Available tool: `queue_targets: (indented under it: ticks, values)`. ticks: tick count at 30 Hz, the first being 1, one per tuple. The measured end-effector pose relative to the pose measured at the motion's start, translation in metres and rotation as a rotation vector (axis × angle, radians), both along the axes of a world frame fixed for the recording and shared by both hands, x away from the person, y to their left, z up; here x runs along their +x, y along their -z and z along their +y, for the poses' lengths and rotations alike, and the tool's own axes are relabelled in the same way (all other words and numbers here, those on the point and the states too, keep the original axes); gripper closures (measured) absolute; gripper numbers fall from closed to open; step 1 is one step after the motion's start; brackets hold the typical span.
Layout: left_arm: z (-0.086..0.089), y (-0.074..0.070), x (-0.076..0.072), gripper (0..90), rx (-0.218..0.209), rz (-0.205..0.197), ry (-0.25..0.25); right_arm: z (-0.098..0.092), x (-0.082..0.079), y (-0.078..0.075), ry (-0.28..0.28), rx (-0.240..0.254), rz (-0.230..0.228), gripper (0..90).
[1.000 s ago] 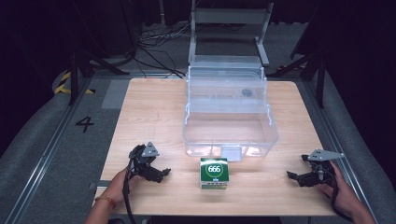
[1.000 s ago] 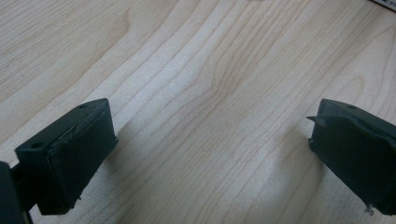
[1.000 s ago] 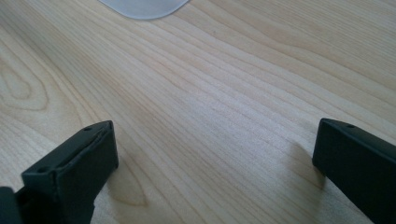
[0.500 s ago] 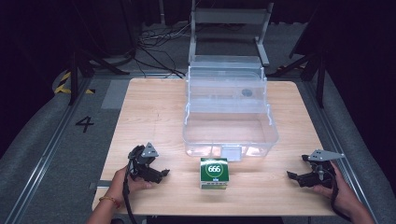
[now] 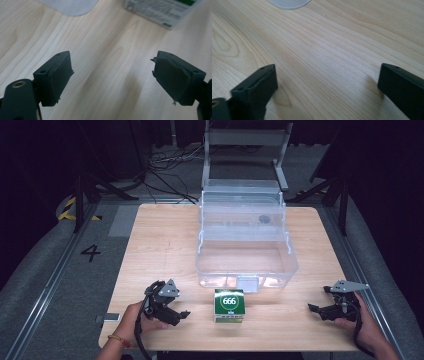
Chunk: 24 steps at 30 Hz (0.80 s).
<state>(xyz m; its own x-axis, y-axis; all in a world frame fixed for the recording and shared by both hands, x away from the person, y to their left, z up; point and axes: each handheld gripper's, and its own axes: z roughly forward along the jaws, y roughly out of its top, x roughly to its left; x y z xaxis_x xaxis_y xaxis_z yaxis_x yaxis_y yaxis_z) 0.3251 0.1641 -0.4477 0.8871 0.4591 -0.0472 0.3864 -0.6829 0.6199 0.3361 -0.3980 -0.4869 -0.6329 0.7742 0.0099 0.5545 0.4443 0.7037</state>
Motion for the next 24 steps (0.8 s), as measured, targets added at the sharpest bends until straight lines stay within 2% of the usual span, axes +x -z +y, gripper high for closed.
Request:
queue_targets:
  ticks: [1,4,5,6,7,9,13,16,18,22,24]
  values:
    - [0.0,0.0,0.0,16.1,0.0,0.0,0.0,0.0,0.0,0.0,0.0,0.0,0.0,5.6]
    - [-0.012,-0.006,-0.006,16.0,0.002,-0.013,0.033,0.003,-0.002,-0.004,0.005,0.014,-0.002,19.7]
    - [-0.017,-0.008,-0.007,16.0,0.008,-0.013,0.043,0.005,-0.003,-0.006,-0.013,0.02,0.007,17.9]
    - [-0.021,-0.01,-0.009,16.0,0.01,-0.02,0.054,0.007,-0.004,-0.009,-0.02,0.023,-0.002,15.8]
    - [-0.021,-0.01,-0.009,16.2,0.01,-0.02,0.054,0.011,-0.006,-0.011,-0.029,0.021,-0.012,18.0]
    - [-0.031,-0.016,-0.012,16.4,0.034,-0.031,0.094,0.018,-0.007,-0.016,-0.048,0.018,-0.021,17.2]
    - [-0.042,-0.024,-0.014,16.2,0.033,-0.043,0.11,0.03,-0.011,-0.023,-0.075,0.022,-0.033,18.4]
    - [-0.052,-0.033,-0.018,15.8,0.036,-0.064,0.156,0.044,-0.015,-0.029,-0.109,0.044,-0.036,20.5]
    - [-0.058,-0.037,-0.019,16.0,0.039,-0.082,0.17,0.057,-0.017,-0.033,-0.138,0.037,-0.044,20.9]
    - [-0.066,-0.041,-0.018,16.0,0.043,-0.081,0.189,0.08,-0.02,-0.039,-0.165,0.053,-0.05,20.8]
    - [-0.07,-0.044,-0.017,16.2,0.025,-0.08,0.193,0.093,-0.022,-0.042,-0.196,0.059,-0.054,22.8]
